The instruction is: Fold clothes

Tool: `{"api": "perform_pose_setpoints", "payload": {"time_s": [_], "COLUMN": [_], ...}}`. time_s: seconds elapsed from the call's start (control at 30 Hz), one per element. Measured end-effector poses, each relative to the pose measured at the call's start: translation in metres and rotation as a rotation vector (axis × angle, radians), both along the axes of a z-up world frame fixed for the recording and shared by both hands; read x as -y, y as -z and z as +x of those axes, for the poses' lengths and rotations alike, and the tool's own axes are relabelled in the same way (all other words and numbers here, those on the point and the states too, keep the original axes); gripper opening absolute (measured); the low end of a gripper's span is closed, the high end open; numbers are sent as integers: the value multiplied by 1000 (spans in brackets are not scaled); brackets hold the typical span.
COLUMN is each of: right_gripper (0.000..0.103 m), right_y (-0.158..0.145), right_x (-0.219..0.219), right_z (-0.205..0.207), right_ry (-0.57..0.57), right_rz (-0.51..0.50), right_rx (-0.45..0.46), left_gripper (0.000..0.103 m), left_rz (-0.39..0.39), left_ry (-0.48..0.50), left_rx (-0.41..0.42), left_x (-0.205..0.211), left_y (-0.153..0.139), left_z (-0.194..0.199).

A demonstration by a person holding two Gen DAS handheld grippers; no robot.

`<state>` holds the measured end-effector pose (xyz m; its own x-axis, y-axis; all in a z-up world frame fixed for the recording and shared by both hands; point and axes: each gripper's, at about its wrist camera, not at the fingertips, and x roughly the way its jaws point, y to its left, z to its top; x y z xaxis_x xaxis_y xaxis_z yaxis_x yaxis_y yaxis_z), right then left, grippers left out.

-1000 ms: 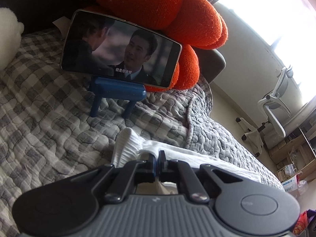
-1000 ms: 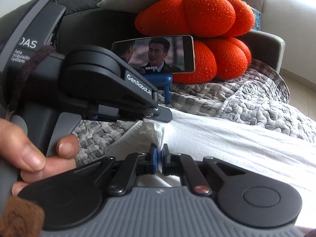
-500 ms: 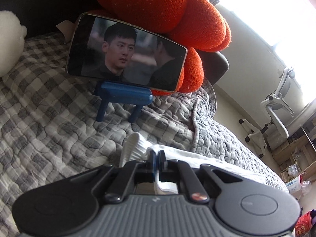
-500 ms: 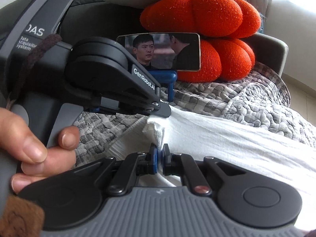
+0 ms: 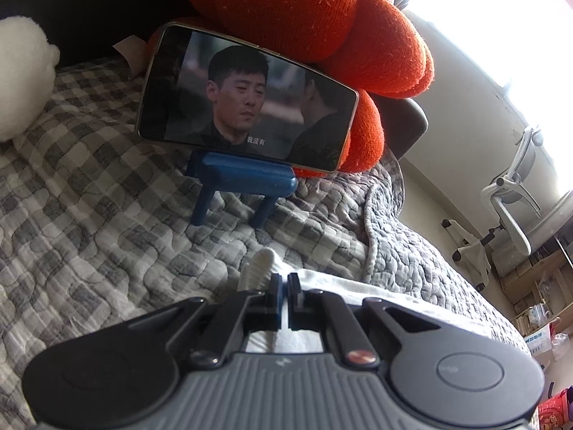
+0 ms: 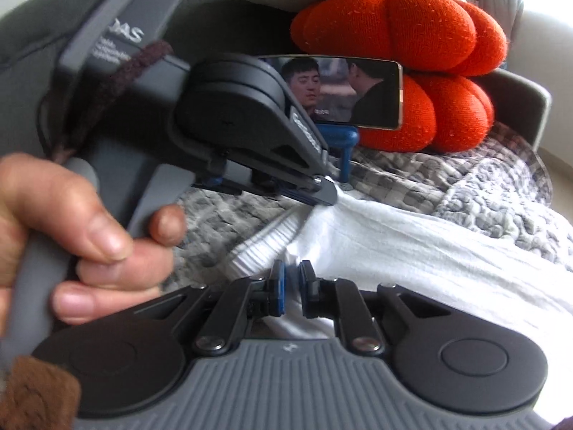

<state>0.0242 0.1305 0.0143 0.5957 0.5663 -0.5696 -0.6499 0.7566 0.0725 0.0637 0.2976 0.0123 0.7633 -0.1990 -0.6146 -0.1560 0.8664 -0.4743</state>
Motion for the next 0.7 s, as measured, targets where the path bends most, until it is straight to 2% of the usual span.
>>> {"api": "perform_pose_setpoints", "payload": {"time_s": [0.1,0.27,0.47,0.63,0.7], "right_gripper": [15,15,15,15,15], "right_y": [-5,-15,-25,-37,-34], "right_x": [2,24,81,151,184], "right_z": [-6,-5,4,-1,-6], "right_ry": [-31,6,147,291,365], "right_rz": [11,34,86,162,175], "right_rx": [3,-43,-142,-152,-159], "left_gripper": [2,2,2,3,9], "left_rz": [3,31,79,126,144], "left_ry": [-11,0,84,125,133], "left_rx": [5,25,33,-1,-15], "left_x": [-2,3,36,64,74], "left_y": [-3,-12,-19,-15,-14], "left_z": [-2,-9,-9,-13,-15]}}
